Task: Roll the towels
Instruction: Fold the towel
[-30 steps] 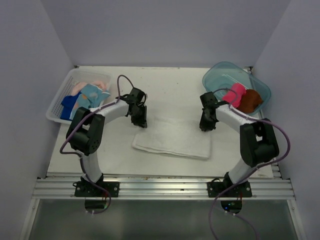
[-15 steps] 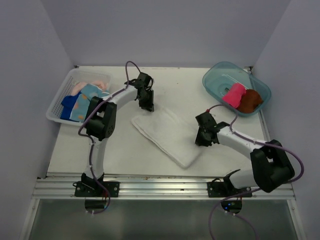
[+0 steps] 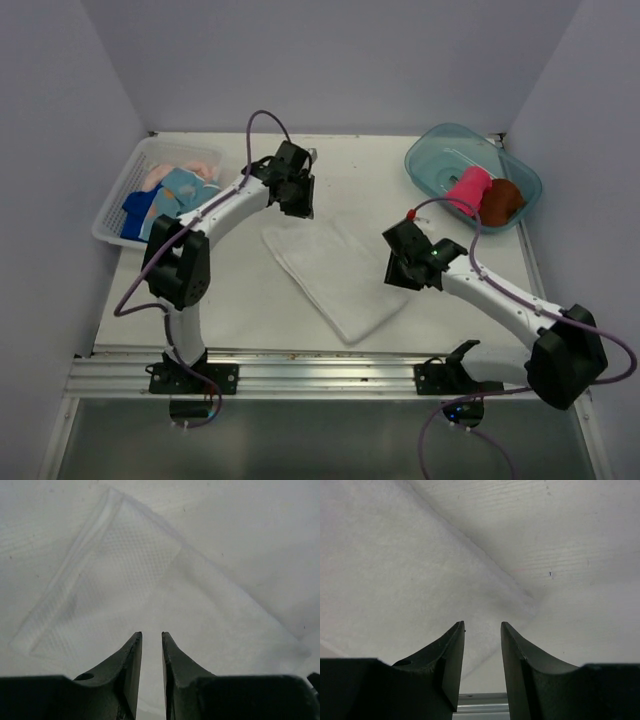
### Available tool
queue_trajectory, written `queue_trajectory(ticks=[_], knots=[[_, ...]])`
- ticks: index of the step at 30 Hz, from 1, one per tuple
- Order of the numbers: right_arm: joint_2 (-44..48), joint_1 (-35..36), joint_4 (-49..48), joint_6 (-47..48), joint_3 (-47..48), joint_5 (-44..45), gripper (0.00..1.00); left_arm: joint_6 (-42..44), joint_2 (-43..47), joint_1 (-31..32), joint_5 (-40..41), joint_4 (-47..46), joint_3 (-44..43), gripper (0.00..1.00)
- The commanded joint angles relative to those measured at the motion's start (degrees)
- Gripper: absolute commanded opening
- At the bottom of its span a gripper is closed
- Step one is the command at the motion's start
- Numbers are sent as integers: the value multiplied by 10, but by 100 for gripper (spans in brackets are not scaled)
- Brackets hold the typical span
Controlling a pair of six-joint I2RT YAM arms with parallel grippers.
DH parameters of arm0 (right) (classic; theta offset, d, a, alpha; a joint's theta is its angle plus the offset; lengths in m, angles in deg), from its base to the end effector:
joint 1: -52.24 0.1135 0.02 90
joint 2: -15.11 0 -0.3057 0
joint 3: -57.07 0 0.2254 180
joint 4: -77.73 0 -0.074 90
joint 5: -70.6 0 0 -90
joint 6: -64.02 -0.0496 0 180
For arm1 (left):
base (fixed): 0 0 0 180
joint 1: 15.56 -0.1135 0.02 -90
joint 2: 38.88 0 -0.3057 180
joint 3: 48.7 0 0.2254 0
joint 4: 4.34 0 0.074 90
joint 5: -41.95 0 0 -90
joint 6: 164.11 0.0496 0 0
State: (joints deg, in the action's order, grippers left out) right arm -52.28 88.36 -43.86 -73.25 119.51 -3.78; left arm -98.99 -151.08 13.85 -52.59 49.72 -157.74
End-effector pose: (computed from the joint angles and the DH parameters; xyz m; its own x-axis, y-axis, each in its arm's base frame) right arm 0.1546 0.0963 0.2674 -0.8353 0.2662 -0.4810 0.2113 0.9632 0.1661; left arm 0.3704 -0.2133 0.2803 -0.8861 0.0180 -0.4632 0.1698 0.9424 -0.2882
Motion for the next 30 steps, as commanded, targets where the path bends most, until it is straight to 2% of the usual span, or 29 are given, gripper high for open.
queue_trajectory(ticks=[1,6,10,11,17,21,26,30], knots=[[-76,-1,-1,57,42,24,39,-12,61,7,-41,-14,82,25],[-148,-6,-30,100,71,22,38,-45,131,24,-123,-91,241,25],[-180,-17,-59,112,67,13,30,-40,112,24,-87,-83,271,24],[-183,-18,-68,113,59,8,25,-34,106,25,-68,-84,272,24],[-194,-15,-100,100,6,-41,14,-4,55,16,-14,-73,237,24],[-153,23,-113,35,-49,-56,12,7,16,5,-1,-66,190,23],[-95,79,-67,-32,-75,-31,10,19,-10,5,26,-31,119,23],[-10,84,8,-25,-13,46,14,22,32,4,43,-8,83,24]])
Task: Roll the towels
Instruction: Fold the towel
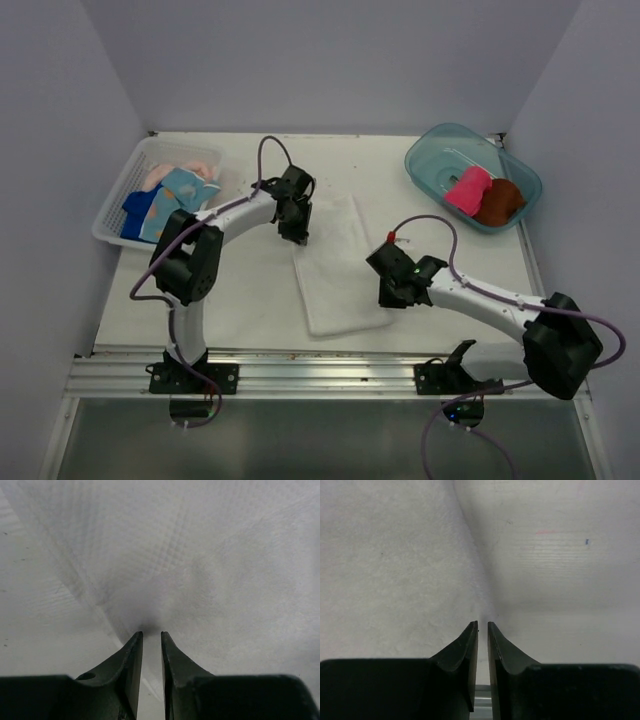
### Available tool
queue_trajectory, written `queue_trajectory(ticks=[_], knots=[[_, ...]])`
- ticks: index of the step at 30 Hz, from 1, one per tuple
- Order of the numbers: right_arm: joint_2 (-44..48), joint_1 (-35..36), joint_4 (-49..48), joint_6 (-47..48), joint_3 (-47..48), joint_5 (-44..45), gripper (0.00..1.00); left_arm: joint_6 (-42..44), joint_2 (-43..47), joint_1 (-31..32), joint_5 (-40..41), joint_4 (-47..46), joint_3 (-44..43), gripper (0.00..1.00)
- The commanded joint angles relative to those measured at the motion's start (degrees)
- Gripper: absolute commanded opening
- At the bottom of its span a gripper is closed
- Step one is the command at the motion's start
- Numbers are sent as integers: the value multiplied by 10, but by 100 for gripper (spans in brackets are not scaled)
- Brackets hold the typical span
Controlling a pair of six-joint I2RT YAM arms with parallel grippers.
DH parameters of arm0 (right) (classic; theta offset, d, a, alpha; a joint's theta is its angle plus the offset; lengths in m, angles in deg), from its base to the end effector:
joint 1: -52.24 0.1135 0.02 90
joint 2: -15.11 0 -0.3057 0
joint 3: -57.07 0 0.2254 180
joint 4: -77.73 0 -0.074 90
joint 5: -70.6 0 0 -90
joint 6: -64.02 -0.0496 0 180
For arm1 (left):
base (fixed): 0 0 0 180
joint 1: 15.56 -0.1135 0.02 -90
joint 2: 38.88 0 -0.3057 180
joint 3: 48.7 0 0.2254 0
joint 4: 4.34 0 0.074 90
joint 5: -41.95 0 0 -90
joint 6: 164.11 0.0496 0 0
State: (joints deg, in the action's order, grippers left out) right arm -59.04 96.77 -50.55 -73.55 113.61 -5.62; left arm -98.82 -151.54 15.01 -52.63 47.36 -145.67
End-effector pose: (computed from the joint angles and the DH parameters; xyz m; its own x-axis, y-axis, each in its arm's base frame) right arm 0.1469 0.1280 0.2251 -0.9085 0.1119 -0.4026 0.0732 0.9912 0.1102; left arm 0.3443 -0.2080 0.2207 -0.9450 0.0743 -0.3184 0.1523 0.9618 -0.2277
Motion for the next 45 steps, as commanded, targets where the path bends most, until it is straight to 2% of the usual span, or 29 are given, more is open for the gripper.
queue_trajectory(ticks=[1,4,9,12,16,20,24,28,32,35,39,45], knots=[[65,0,87,-14,59,75,19,22,52,-7,41,11,-36,26],[48,-2,93,33,119,111,25,20,106,-8,20,-17,-15,28],[-29,-12,116,95,231,117,24,8,136,-7,3,14,-14,28],[-43,-14,96,107,243,99,24,-7,178,-7,-20,0,24,28],[-35,-14,84,100,212,71,25,2,236,2,-46,-22,94,31],[-22,-11,64,87,169,7,25,-4,280,38,-86,-41,162,31],[-31,-7,41,64,123,-32,24,-29,294,103,-133,-112,242,31],[-49,-5,-17,50,70,-63,24,-61,273,122,-128,-161,320,31],[-88,-3,-54,46,23,-75,24,-54,230,122,-83,-164,334,31],[-95,1,-45,43,19,-89,22,-28,205,121,-52,-120,311,29],[-60,24,-73,2,-8,-119,24,-6,246,121,-25,-83,278,31],[-60,92,-50,-58,17,-69,23,-32,281,121,-17,-38,257,33]])
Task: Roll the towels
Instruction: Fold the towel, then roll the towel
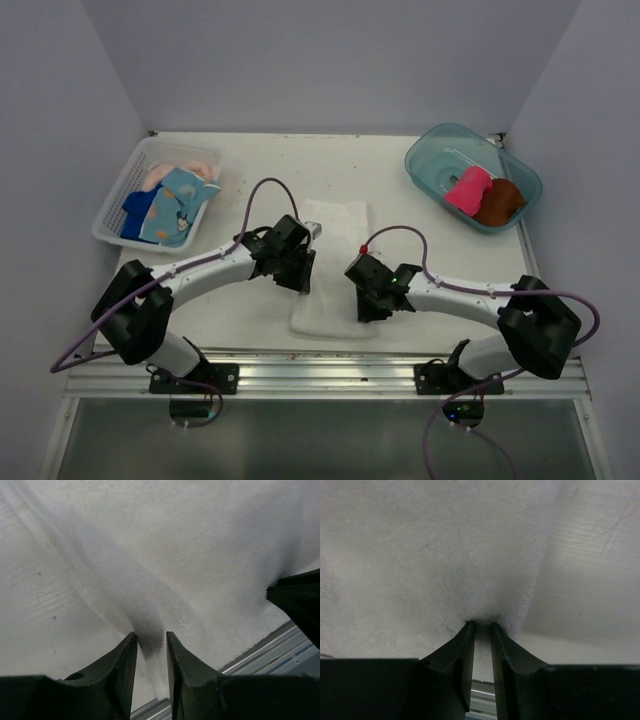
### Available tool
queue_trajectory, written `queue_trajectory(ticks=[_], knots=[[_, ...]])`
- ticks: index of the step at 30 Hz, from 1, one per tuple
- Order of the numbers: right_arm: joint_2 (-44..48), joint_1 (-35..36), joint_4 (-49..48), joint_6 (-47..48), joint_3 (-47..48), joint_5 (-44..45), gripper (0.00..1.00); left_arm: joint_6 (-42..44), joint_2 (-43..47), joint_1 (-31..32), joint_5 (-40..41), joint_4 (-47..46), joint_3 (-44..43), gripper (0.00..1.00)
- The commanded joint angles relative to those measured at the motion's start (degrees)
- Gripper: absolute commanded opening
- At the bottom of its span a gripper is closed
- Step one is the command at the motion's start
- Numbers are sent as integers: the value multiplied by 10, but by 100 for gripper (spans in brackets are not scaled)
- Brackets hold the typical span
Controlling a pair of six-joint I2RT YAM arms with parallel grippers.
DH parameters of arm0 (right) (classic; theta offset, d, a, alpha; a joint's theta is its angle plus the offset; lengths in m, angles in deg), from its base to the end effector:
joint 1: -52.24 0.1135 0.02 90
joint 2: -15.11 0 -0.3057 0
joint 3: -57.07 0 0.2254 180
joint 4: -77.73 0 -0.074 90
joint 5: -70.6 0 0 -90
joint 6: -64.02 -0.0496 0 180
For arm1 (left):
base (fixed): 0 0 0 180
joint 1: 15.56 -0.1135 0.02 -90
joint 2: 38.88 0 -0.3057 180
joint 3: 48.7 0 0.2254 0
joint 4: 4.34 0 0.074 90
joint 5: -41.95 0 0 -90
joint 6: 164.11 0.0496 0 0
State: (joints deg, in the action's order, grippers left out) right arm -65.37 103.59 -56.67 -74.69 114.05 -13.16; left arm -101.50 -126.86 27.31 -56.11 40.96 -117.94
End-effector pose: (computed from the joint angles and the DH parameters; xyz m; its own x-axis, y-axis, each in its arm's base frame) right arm 0.1417 0.1686 0.2099 -0.9501 0.0078 -0.3117 -0.0579 0.9779 0.2010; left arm 0.1980 -0.1933 0.2359 -0.9157 0.2285 -0.3307 0.3349 0.8886 -0.3133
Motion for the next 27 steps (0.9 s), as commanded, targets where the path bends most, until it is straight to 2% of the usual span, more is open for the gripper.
queue_trajectory(ticks=[1,2,5,8,11,14,22,25,26,27], knots=[[12,29,25,-47,20,23,24,-13,52,-2,12,29,-9,33],[22,29,39,-46,36,38,24,-20,64,-2,10,31,-1,34],[74,29,84,-45,47,93,29,-49,116,-2,-6,27,40,48],[115,29,101,-46,32,94,42,-71,156,-2,0,32,80,55],[137,29,104,-52,1,77,48,-92,171,-2,15,41,111,56],[159,30,72,-53,-30,36,54,-111,184,-2,-14,17,142,56],[176,50,16,-68,-78,-21,57,-151,200,2,-79,-68,215,49],[176,66,7,-70,-88,-13,57,-164,214,2,-97,-95,242,53],[173,68,7,-73,-90,-10,56,-164,216,3,-99,-96,245,61],[172,69,5,-75,-92,-7,56,-163,220,3,-100,-95,249,62]])
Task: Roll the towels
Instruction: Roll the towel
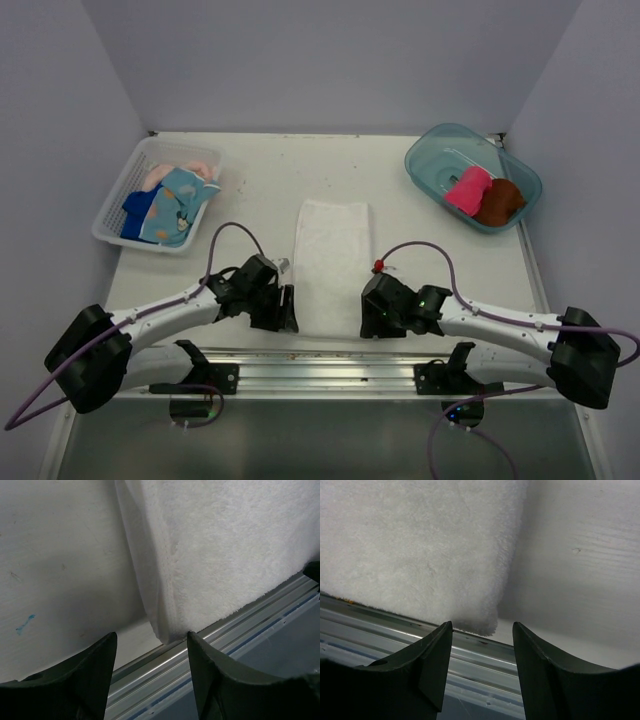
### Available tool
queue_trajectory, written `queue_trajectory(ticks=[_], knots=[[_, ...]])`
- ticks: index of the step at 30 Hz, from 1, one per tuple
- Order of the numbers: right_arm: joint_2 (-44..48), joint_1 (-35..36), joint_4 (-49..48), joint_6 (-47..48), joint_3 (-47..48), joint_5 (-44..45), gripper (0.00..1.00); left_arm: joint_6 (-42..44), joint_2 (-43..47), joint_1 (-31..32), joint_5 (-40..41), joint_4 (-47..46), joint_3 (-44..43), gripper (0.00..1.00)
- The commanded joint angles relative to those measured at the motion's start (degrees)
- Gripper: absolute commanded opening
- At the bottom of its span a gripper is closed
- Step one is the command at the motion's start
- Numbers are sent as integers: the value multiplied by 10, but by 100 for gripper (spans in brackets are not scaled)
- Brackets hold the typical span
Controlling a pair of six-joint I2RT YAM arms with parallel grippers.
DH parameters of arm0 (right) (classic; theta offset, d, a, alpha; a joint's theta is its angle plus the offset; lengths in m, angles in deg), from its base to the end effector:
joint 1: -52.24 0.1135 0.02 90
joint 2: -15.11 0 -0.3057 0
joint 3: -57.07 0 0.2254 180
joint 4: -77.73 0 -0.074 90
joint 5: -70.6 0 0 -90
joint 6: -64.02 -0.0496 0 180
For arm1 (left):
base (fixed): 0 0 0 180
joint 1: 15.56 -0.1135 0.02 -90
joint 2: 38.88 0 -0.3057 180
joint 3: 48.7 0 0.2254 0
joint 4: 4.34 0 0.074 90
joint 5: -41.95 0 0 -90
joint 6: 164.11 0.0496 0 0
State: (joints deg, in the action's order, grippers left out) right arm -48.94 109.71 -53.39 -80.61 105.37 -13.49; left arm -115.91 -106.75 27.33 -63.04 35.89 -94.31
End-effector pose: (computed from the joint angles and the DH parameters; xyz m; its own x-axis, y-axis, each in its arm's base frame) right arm 0.0882 0.1288 0.2158 -0.9458 0.0255 -0.3239 -0.0755 0.9523 0.2955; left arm 0.1156 -0.1249 0.2032 -0.9810 0.0325 -0.1914 0.1222 0.8693 -0.4789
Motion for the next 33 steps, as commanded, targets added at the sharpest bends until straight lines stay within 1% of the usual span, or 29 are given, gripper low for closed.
queue_trajectory(ticks=[1,2,5,6,12,13,14,15,16,18,19,23,25,27,29,30,31,33], knots=[[7,8,-30,-16,-8,-3,54,-17,19,3,-29,-45,14,63],[8,8,-30,-23,-14,-1,52,-18,19,3,-29,-46,16,61],[11,8,-40,-31,-25,1,50,-24,20,3,-36,-54,26,50],[13,8,-40,-33,-29,1,50,-28,22,3,-38,-56,28,49],[43,9,-40,-43,-45,-4,45,-28,29,4,-48,-62,38,50],[44,9,-37,-43,-43,-4,45,-27,28,4,-52,-61,39,50],[47,9,-34,-40,-41,-2,45,-27,26,4,-53,-60,40,55],[48,9,-32,-40,-40,-1,45,-27,23,4,-54,-60,42,57],[49,10,-33,-37,-39,-3,46,-26,22,5,-58,-60,42,57],[47,10,-40,-36,-40,-6,46,-27,22,6,-65,-66,46,55],[46,9,-39,-34,-40,-7,47,-29,23,6,-67,-74,46,50],[39,11,-43,-35,-41,-10,47,-43,21,9,-68,-87,53,42],[37,12,-48,-39,-43,-12,47,-43,16,11,-63,-83,52,41],[34,13,-55,-41,-46,-13,47,-45,16,12,-61,-82,53,41],[31,13,-59,-44,-46,-11,44,-45,15,14,-59,-81,53,43],[30,13,-60,-44,-47,-10,41,-43,13,15,-59,-80,53,47],[26,13,-61,-47,-47,-11,39,-43,12,15,-61,-77,52,56],[24,14,-65,-49,-47,-13,37,-43,13,16,-61,-75,54,57]])
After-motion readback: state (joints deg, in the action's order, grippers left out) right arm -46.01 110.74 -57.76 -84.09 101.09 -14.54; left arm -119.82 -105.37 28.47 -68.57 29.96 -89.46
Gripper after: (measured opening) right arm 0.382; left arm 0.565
